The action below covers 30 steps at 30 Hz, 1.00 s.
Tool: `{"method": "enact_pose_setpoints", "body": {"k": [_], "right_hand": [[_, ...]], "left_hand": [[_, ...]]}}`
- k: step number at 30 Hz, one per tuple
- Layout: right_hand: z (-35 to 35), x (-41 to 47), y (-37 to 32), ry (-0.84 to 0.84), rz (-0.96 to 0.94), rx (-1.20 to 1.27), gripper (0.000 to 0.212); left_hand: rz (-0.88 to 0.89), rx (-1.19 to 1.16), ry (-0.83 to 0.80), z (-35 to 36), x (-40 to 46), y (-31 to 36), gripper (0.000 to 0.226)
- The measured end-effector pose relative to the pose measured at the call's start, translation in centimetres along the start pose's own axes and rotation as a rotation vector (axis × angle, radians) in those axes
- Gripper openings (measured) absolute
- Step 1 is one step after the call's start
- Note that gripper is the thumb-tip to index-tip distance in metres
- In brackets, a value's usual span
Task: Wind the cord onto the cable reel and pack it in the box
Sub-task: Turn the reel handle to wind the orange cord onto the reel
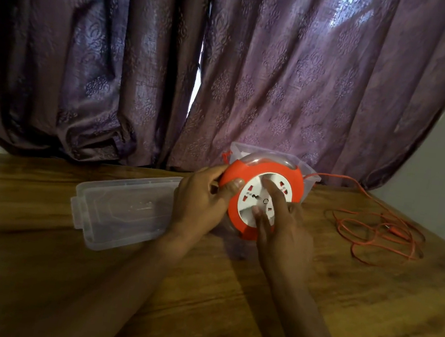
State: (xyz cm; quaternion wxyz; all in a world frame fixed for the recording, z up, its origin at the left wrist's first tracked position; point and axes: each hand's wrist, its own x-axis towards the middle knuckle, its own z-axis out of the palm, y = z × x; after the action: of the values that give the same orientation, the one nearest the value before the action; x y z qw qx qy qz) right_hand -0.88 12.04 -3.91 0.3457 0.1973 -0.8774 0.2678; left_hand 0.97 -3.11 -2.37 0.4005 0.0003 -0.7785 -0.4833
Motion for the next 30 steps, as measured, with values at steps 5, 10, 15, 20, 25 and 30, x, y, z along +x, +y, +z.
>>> {"method": "enact_pose_setpoints", "body": {"k": [5,10,15,20,25,30], "right_hand": [[0.2,-0.3,0.2,0.081,0.109,0.103,0.047],[0.3,-0.4,0.0,0.093,0.253,0.209,0.046],[0.7,-0.4,0.1,0.108,0.358,0.455,0.035],[-0.3,-0.2,-0.5,0.138,0.050,0.203,0.044],[-0.5,-0.2,-1.4,-0.094,-0.030,-0.056,0.086],[-0.2,-0.2,-0.9,-0.113,-0.055,-0.134,0.089]], "left_hand": [[0.015,0.059,-0.006,0.3,-0.3,-0.1,0.048],[0.037,0.106,-0.028,0.6,-0.6,-0.5,0.053],[0.034,0.076,-0.012,0.6,-0.4,-0.4,0.056],[-0.001,0.023,0.016,0.0,0.1,-0.6,0.055],[-0.023,-0.031,0.006,-0.3,0.7,-0.7,0.056],[-0.008,-0.040,-0.011,-0.2,0.6,-0.6,0.055]]}}
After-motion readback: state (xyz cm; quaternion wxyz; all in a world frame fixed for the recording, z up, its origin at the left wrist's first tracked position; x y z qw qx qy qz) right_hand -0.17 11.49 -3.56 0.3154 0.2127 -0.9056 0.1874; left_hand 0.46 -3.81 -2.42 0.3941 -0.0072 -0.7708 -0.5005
